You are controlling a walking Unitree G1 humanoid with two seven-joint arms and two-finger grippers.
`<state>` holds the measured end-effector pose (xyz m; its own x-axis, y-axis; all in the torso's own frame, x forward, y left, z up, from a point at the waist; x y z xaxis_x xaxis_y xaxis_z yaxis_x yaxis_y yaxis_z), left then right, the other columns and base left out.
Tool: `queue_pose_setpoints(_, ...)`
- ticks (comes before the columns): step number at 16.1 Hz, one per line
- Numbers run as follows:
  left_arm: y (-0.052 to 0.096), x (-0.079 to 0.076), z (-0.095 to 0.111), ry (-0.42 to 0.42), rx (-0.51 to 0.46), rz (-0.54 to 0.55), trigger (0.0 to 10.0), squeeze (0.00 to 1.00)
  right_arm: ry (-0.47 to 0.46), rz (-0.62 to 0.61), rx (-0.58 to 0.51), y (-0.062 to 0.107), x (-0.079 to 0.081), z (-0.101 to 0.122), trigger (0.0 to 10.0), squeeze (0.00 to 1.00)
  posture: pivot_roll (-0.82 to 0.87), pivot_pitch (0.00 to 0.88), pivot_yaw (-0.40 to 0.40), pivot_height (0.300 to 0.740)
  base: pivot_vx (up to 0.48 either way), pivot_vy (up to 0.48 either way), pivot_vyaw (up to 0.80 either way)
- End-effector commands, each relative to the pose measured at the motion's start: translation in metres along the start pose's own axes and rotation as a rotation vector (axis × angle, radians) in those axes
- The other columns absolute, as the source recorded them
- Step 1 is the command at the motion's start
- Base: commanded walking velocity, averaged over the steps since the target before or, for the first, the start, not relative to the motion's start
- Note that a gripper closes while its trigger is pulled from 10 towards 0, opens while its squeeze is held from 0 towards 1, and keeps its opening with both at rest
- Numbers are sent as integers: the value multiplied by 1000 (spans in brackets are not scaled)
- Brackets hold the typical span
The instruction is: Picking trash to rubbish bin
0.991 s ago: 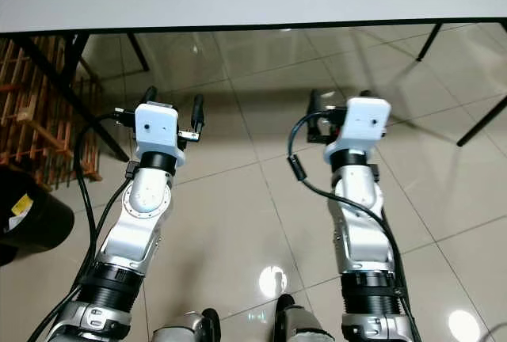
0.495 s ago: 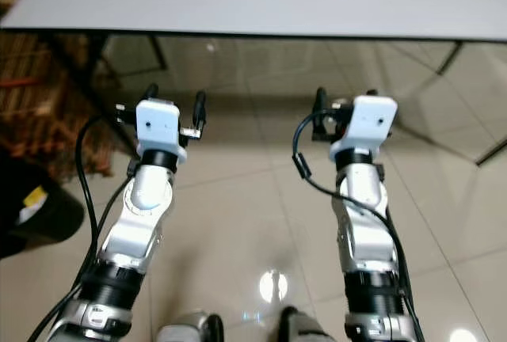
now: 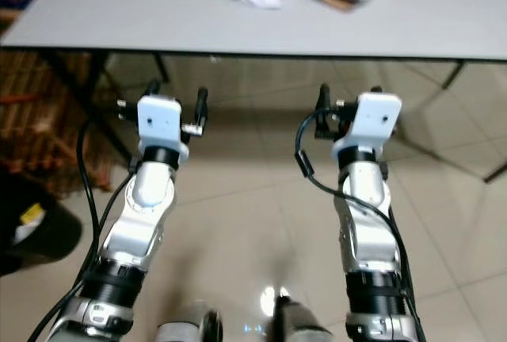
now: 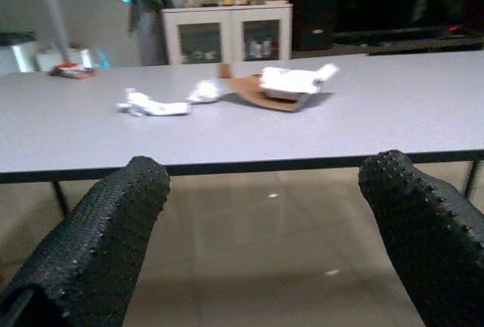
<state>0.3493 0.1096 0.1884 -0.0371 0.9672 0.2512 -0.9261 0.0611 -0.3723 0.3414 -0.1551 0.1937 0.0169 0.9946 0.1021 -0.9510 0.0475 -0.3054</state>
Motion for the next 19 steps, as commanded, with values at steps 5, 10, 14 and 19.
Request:
queue_pose_setpoints(5,1,4,-1,-13,10,11,10000,0,-20,7,16,1,4,-2,10000,0,-22,229,26,740,393,0,0)
queue_pose_setpoints(10,0,4,1,-13,2,7,10000,0,-20,11,14,1,6,-2,10000,0,-24,221,30,740,398,0,0)
queue_pose_setpoints(14,0,3,1,-15,4,3,10000,0,-24,11,15,1,7,-2,10000,0,-25,217,32,740,401,0,0)
queue_pose_setpoints(19,0,2,1,-15,2,-3,10000,0,-39,15,22,1,8,-3,10000,0,-27,213,33,740,408,0,-320)
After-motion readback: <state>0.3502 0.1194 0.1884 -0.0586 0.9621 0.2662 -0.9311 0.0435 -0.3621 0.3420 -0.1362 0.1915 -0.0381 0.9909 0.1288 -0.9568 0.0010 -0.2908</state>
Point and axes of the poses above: a point about 5 cm out from each wrist's last joint towards the gripper, its own y axis pointing back from the gripper into the wrist, its own z axis along the axis of the wrist's last joint, x = y × z, the point moved 2 cm from there along -y, pointing out of the wrist towards the gripper, and after that the axes turned 3 degrees about -y, right-handed, at the moved point
